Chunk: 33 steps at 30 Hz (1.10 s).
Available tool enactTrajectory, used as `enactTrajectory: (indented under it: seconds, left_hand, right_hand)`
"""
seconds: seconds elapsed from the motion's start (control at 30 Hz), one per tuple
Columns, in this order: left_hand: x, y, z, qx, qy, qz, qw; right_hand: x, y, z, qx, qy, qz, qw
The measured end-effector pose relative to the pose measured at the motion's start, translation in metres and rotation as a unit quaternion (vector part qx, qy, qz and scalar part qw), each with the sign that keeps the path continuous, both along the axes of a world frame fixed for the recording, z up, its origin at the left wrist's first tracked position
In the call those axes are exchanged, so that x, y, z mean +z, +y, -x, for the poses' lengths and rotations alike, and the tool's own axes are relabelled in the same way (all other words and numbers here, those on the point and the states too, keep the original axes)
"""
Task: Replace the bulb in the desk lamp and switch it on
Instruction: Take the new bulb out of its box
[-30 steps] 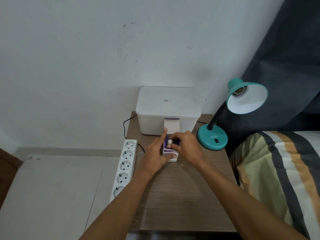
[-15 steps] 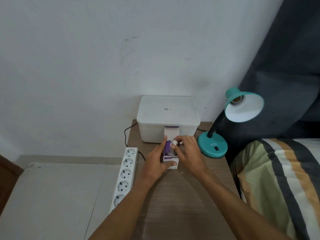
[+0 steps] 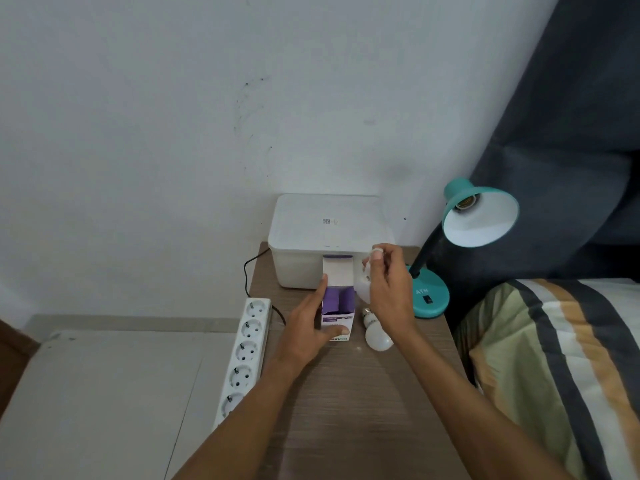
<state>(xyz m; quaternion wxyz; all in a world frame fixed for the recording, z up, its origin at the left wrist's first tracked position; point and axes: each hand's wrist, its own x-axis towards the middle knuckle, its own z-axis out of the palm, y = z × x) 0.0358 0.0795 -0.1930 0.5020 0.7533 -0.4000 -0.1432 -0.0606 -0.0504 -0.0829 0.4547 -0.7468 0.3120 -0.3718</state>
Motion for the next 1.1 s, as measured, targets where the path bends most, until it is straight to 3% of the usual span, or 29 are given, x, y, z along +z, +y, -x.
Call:
enactTrajectory:
  seconds: [0.2, 0.33, 0.7, 0.97, 1.1]
  left_hand:
    - [0.006, 0.001, 0.004, 0.005, -0.045, 0.023, 0.999]
    - [0.006, 0.001, 0.005, 0.0, -0.047, 0.033, 0.998]
    - [0.004, 0.0, 0.006, 0.008, -0.044, 0.048, 0.998]
    - [0.002, 0.002, 0.008, 0.03, 0.022, 0.045, 0.998]
    - [0.001, 0.004, 0.007, 0.015, 0.036, 0.041, 0.998]
  right_hand:
    - [-0.03, -0.016, 0.003, -0.001, 0.115, -0.144, 0.983]
    - [-0.036, -0.017, -0.004, 0.035, 0.14, -0.221, 0.965]
    - [-0.029, -0.02, -0.004, 0.057, 0.129, -0.254, 0.957]
    - [-0.033, -0.019, 0.013, 0.143, 0.074, -0.307, 0.938]
    - [-0.038, -0.022, 0.021, 0.199, 0.089, -0.303, 0.928]
